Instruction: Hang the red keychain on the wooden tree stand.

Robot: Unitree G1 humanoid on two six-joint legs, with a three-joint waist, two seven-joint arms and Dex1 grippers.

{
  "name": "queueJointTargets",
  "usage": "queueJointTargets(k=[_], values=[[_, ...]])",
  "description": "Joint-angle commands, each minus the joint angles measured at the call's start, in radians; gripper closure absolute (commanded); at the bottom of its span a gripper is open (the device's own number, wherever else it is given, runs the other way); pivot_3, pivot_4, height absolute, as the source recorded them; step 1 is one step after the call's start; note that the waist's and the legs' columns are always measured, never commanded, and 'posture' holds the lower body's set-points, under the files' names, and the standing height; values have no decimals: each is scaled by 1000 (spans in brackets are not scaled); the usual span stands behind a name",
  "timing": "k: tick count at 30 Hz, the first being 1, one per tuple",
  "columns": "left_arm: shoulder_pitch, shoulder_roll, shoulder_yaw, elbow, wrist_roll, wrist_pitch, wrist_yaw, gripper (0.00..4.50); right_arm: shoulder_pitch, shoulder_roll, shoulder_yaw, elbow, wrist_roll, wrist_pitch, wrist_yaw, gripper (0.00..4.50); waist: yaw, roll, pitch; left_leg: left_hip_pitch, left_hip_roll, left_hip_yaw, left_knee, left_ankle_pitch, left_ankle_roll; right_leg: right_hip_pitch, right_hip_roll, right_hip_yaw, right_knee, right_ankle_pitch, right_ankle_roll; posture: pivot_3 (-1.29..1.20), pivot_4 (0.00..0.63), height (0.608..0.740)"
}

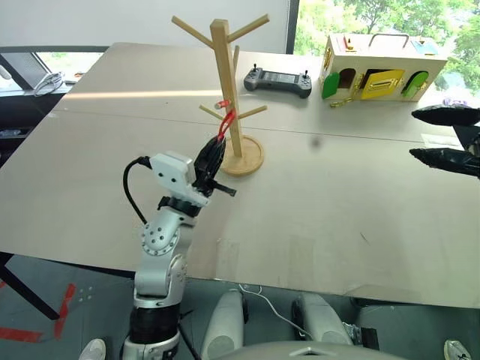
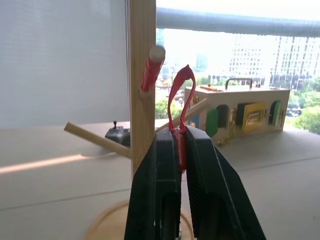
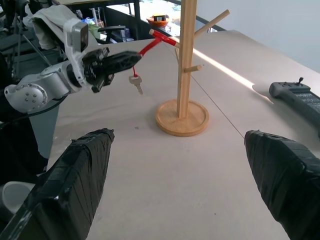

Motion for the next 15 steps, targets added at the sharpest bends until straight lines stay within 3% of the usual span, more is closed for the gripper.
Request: queueJointTargets(k=[1, 15], values=[[-23, -2, 10, -84, -19, -25, 16, 4430, 14, 16, -14, -14, -24, -22, 15, 0, -2, 0, 0, 0, 0, 0, 0, 0, 0, 0, 0, 0, 0, 0, 0, 0, 150, 740], [48, -14, 16, -119, -4, 2, 92, 4430, 42, 40, -19, 11, -100, -67, 48, 0, -2, 0, 0, 0, 0, 0, 0, 0, 0, 0, 0, 0, -1, 0, 0, 0, 150, 740]])
